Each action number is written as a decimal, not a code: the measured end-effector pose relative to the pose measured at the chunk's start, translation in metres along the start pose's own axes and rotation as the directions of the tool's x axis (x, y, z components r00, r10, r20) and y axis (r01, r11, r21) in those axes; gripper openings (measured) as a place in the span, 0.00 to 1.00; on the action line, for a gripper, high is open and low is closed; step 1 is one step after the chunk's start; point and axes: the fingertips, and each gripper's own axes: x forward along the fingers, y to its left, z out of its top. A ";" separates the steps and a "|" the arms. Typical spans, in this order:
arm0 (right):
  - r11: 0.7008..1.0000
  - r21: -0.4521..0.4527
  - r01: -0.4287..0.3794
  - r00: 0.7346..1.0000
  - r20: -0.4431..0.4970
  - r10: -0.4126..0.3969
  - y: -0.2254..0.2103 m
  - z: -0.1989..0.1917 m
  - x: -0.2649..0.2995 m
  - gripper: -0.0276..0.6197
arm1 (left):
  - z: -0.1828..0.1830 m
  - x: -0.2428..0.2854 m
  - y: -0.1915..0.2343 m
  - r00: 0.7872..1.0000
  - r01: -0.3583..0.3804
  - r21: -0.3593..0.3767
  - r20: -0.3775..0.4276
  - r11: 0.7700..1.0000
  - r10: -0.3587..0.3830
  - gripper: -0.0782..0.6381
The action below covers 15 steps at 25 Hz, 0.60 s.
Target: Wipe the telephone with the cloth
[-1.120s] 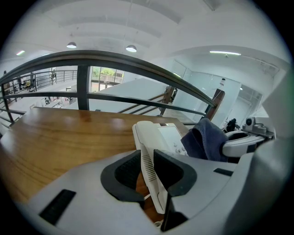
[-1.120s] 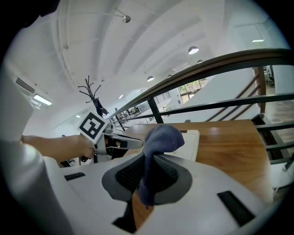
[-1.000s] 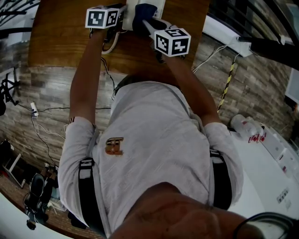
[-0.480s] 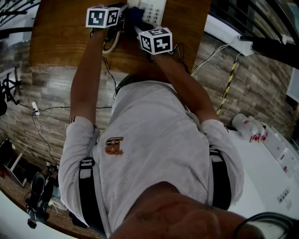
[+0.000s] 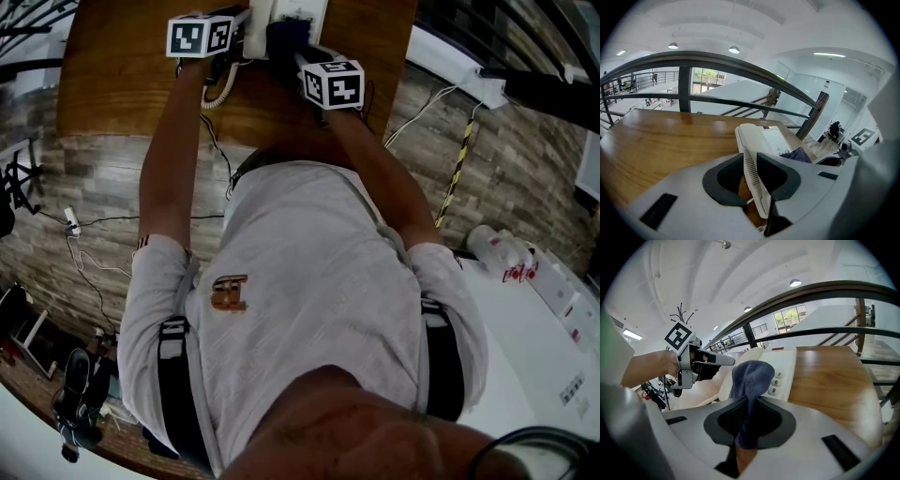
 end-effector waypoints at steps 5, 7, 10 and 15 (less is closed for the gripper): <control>0.999 0.022 0.036 0.999 0.002 -0.036 -0.021 -0.006 -0.022 0.14 | 0.000 -0.005 -0.001 1.000 -0.005 -0.006 0.009 1.000 0.005 0.23; 0.998 0.027 0.050 0.999 0.004 -0.050 -0.031 -0.008 -0.028 0.14 | 0.000 -0.004 0.000 1.000 -0.005 -0.006 0.010 1.000 0.005 0.23; 0.997 0.034 0.066 0.998 0.006 -0.066 -0.042 -0.011 -0.037 0.14 | 0.000 -0.003 0.001 1.000 -0.008 -0.006 0.010 1.000 0.008 0.23; 0.996 0.045 0.071 0.997 0.011 -0.072 -0.050 -0.008 -0.049 0.14 | 0.001 -0.003 0.005 1.000 -0.021 0.000 0.012 1.000 0.021 0.23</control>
